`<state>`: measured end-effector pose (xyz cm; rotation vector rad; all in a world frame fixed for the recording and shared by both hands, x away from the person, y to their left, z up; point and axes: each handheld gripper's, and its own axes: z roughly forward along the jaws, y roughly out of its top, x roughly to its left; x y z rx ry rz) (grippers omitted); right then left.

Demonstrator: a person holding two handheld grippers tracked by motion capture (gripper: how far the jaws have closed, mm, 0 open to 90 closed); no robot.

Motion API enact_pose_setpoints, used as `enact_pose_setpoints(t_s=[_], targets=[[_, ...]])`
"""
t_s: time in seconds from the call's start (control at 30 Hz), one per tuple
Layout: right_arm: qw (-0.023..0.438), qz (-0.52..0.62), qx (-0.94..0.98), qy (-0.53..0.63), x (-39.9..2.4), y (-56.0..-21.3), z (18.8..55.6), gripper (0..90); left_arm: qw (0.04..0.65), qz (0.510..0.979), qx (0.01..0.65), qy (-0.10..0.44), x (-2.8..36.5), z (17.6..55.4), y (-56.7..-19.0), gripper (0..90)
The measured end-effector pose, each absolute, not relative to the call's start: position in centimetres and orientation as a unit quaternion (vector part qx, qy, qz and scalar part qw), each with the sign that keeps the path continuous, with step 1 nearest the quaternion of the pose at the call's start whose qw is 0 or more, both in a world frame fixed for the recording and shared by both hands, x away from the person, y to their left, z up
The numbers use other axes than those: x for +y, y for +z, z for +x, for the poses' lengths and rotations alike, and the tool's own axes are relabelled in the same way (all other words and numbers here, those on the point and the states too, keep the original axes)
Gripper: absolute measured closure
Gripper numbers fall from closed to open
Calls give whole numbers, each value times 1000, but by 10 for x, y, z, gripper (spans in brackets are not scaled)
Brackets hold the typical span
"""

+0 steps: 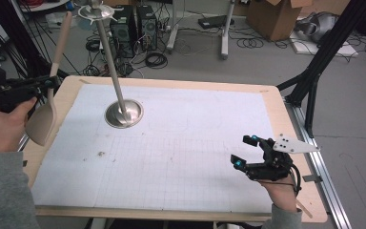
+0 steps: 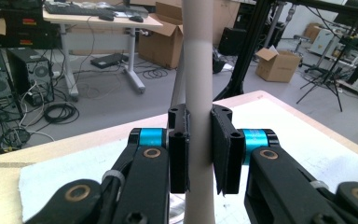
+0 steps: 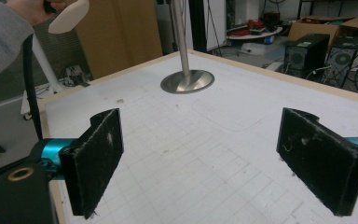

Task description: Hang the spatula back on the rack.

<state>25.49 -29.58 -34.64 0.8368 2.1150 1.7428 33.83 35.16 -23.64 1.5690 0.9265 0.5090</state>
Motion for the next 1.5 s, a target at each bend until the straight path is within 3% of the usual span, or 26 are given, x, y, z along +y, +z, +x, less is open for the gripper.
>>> enact_pose_setpoints(t_s=[0.87, 1.5], targets=[[136, 288, 732, 602, -295, -346, 254, 138, 567, 694, 395, 203, 327, 354, -252, 779], [138, 287, 731, 604, -297, -345, 253, 138, 532, 712, 398, 227, 308, 370, -258, 779]])
